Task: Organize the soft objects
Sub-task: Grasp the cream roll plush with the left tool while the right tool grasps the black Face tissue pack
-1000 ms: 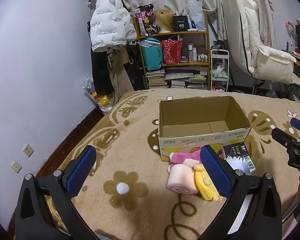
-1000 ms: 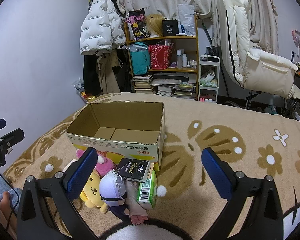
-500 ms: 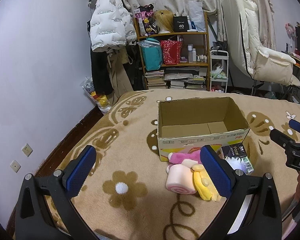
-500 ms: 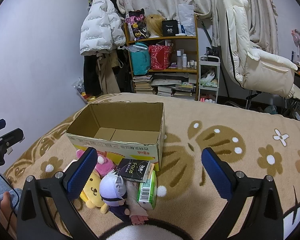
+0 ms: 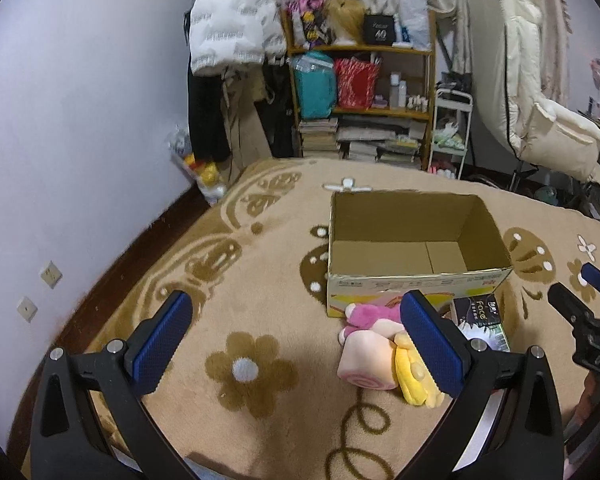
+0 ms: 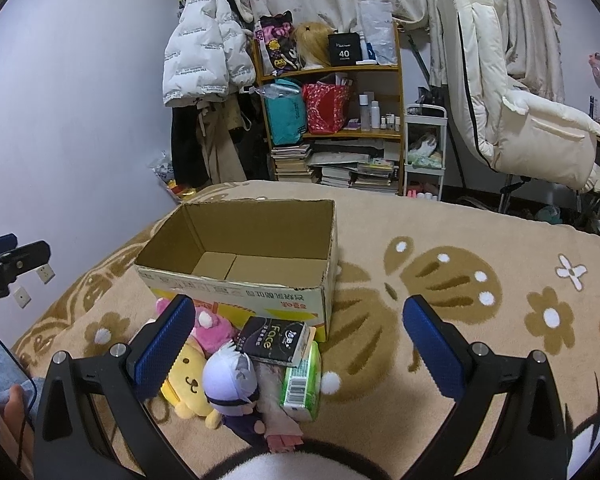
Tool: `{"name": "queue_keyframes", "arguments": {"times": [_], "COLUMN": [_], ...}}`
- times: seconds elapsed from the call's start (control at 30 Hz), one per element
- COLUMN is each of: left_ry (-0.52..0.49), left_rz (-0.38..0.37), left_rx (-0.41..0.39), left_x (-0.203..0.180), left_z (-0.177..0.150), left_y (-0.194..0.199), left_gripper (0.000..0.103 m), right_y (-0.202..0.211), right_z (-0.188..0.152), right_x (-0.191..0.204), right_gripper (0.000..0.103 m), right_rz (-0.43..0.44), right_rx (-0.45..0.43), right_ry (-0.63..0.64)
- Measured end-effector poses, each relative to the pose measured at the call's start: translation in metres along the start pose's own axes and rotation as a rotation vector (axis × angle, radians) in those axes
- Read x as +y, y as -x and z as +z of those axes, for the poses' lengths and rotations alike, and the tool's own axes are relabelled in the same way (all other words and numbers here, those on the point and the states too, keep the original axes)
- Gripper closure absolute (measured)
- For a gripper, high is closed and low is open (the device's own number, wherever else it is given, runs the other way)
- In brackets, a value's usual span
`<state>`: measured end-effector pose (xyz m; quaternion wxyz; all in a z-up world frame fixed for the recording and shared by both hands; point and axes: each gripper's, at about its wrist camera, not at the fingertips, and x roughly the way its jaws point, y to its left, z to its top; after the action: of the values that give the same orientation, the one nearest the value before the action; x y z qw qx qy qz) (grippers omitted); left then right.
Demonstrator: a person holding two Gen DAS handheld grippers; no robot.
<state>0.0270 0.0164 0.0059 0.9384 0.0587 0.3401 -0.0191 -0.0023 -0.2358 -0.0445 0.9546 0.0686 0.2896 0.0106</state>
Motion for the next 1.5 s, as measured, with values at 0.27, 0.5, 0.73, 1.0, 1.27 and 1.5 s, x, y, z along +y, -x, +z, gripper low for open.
{"name": "queue_keyframes", "arguments": {"times": [0.27,0.5,0.73,1.0,1.27,1.5], "left_ry": [0.006,-0.031,-0.064,-0.075,-0.090,-0.123], "left_rz": [0.003,-0.002,0.019,0.011,0.023,0.022], "left_rx": [0.094,0.187,0.243,0.327,0.385,0.442], "left_x": [-0.003,-0.015,-0.021,-0.027,-0.029,-0.036], "left_z": [0.013,0.012,0.009,-0.003,-0.014,-0.024], "left_y": [-0.039,-0.071,-0.098,-0.123,-0.136,-0.147], "left_gripper": [0.000,0.000,0.000,0.000,0.000,0.000], "right_y": [-0.015,-0.043,-0.076,-0.096,-0.109,-0.125], "right_z": [0.003,0.010,0.006,-0.005,-0.013,-0.015], "right_x": [0.005,0.001,-0.001,0.003,0.006,0.007], "right_gripper": [0.000,0.000,0.000,0.000,0.000,0.000], "right_rz": [0.014,0.031,0.048,0.084,0.104,0.099], "right_rx": [0.013,0.077,0.150,0.220,0.282,0.343], "right_ry": [0.018,-0.010,-0.041,-0.029,-0.025,-0.035]}}
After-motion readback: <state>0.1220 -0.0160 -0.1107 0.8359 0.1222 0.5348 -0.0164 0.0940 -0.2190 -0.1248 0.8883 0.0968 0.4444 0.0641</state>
